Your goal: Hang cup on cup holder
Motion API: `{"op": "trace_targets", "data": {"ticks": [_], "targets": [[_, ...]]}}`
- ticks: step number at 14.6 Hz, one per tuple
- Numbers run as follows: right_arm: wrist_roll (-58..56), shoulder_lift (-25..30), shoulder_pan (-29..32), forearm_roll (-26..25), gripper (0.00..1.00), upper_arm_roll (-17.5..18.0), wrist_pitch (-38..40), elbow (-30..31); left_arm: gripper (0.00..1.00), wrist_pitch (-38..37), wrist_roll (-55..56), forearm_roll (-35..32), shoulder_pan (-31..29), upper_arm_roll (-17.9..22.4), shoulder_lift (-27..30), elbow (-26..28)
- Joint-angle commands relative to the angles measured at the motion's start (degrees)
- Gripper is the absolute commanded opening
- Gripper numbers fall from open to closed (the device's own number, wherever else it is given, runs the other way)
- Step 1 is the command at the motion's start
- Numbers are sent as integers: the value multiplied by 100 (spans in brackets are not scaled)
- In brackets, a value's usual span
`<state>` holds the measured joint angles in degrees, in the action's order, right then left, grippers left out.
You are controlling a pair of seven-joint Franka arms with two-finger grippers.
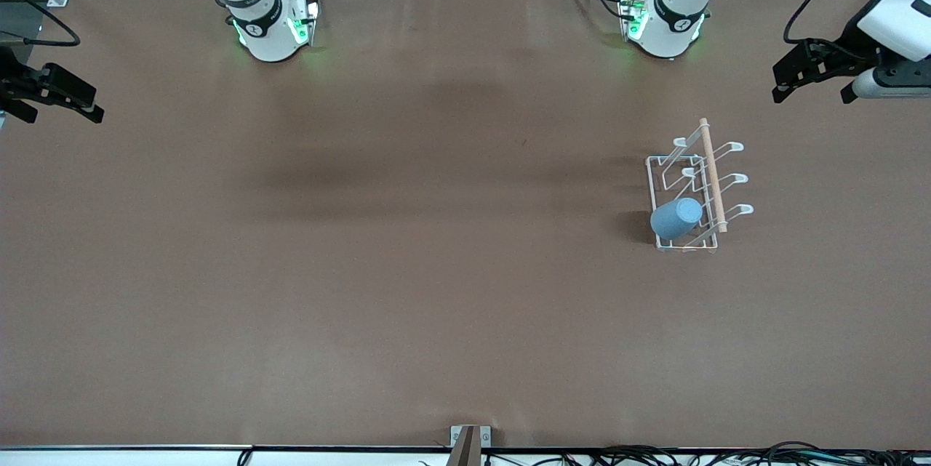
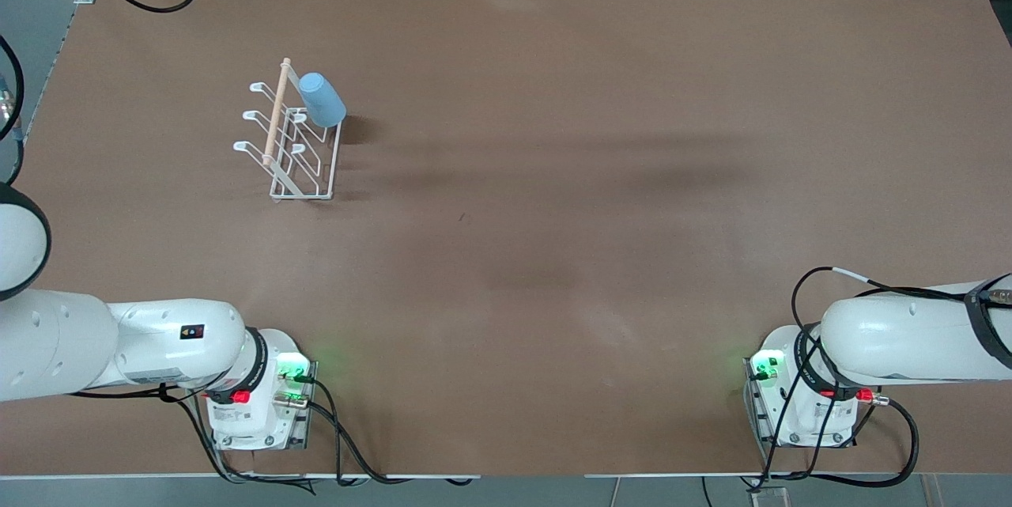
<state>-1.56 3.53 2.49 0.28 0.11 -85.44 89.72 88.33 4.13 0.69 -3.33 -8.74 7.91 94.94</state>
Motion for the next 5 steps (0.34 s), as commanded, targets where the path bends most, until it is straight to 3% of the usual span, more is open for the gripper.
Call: {"op": "trace_targets", "data": {"ticks": [1,5], "targets": [[42,42,59,-10,100,50,19,46,100,-114,17,-105,-10,-14,-140,-213],[33,34,59,-2,100,50,19,46,100,-114,-44,-113,-10,-14,-193,-221]]}}
